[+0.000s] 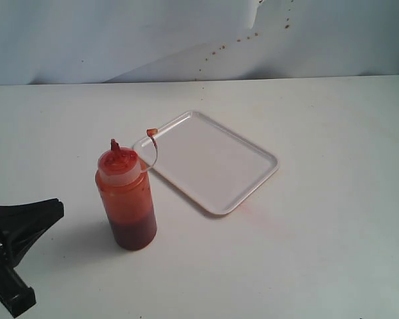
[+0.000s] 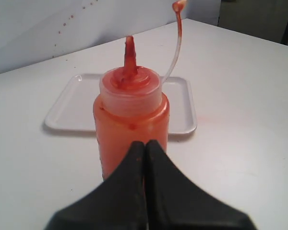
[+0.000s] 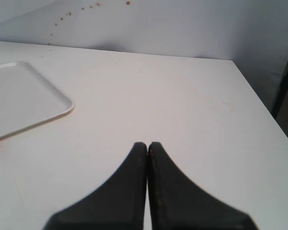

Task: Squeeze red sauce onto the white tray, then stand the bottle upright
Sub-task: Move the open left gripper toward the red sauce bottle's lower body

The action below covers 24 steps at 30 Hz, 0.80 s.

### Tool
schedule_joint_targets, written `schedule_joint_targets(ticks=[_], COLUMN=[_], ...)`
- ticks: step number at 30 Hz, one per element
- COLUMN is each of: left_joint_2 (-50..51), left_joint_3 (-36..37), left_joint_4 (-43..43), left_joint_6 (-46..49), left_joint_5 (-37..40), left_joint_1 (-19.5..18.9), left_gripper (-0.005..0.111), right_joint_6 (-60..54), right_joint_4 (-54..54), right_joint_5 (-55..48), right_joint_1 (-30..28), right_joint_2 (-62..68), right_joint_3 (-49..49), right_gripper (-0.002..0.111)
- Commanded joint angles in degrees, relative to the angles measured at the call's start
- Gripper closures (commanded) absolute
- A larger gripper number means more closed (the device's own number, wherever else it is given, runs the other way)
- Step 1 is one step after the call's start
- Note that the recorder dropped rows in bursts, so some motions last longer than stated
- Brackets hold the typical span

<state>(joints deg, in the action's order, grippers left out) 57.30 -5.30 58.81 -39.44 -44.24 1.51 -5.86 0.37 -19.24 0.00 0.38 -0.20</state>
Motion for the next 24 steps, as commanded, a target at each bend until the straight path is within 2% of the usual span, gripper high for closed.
schedule_joint_targets(ticks=[1,13,20,24], left_joint_2=[0.3,0.3,0.3,0.3], left_joint_3=[-0.3,-0.3,-0.3,-0.3], left_joint_4=[-1.0,-1.3,-9.1,-8.6], left_joint_6=[1.3,6.0,11.8,12.8], left_joint_5=[-2.1,-4.0,-4.8,-6.4], left_joint_1=[0.1,0.1,0.1,0.1], left_gripper=[0.107,0.107,0.107,0.107], right_joint_6=[0.3,0.3,0.3,0.3], right_joint_4=[0.1,0.1,0.1,0.1], right_joint_5=[0.0,0.0,0.0,0.0], right_joint_1=[0.1,0.1,0.1,0.1], right_joint_2=[-0.4,-0.4,-0.4,-0.4], right_joint_3=[0.2,0.2,0.2,0.2], right_gripper=[0.108,0.108,0.108,0.108])
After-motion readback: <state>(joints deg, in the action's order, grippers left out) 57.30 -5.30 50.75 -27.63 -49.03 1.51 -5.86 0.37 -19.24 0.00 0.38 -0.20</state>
